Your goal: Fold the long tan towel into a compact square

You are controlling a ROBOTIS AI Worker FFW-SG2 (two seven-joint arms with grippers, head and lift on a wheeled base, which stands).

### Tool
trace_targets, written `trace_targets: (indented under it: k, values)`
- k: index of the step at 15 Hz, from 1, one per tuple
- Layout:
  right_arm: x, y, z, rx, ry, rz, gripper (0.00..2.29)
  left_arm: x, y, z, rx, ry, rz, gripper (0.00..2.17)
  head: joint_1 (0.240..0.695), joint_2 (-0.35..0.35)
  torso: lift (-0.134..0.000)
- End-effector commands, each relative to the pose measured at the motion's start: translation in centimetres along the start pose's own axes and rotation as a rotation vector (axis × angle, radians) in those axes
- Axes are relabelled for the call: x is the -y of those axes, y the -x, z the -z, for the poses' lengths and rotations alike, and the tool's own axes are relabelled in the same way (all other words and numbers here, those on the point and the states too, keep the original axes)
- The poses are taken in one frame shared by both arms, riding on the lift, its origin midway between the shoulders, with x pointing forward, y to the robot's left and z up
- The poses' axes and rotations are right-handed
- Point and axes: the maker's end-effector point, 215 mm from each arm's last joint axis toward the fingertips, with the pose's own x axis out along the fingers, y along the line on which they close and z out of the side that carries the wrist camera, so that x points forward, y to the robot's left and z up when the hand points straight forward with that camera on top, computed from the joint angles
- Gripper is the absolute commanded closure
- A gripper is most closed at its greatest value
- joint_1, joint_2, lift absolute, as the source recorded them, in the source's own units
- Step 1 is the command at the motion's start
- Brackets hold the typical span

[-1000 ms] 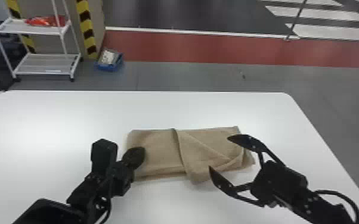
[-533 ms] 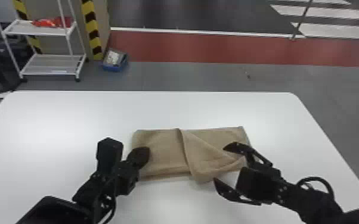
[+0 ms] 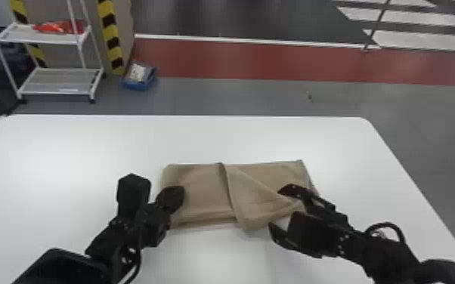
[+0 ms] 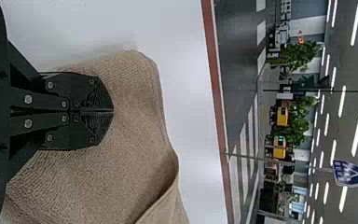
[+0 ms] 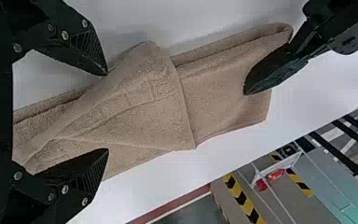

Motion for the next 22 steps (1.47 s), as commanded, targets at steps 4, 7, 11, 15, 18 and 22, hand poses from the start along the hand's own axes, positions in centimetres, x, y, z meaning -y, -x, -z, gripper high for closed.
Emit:
trace_targets:
  k: [4, 7, 11, 15, 18, 22]
  values:
    - [-0.3, -0.9, -0.6, 0.003, 0.000, -0.013, 0.71, -0.1, 0.0, 0.1, -0.002, 0.000, -0.001, 2.00, 0.695, -0.116, -0.123]
    - [-0.5, -1.0, -2.0, 0.040, 0.003, -0.021, 0.96, -0.4, 0.1, 0.2, -0.005, 0.000, -0.005, 2.00, 0.695, -0.103, -0.123]
    - [-0.7, -0.8, -3.1, 0.080, 0.004, -0.037, 0.97, -0.5, 0.1, 0.2, -0.006, 0.001, -0.003, 2.00, 0.695, -0.077, -0.123]
    - [2.5, -0.2, 1.2, 0.021, -0.220, 0.007, 0.97, -0.3, 0.1, 0.1, -0.007, 0.003, 0.001, 2.00, 0.695, -0.081, -0.123]
    - [4.3, -0.5, 6.1, -0.110, -0.341, 0.079, 0.96, -0.1, 0.1, 0.4, -0.011, 0.002, 0.004, 2.00, 0.695, -0.133, -0.123]
    - [5.4, -1.7, 8.9, -0.154, -0.399, 0.139, 0.96, -0.2, 0.2, 0.5, -0.012, 0.002, 0.002, 2.00, 0.695, -0.192, -0.123]
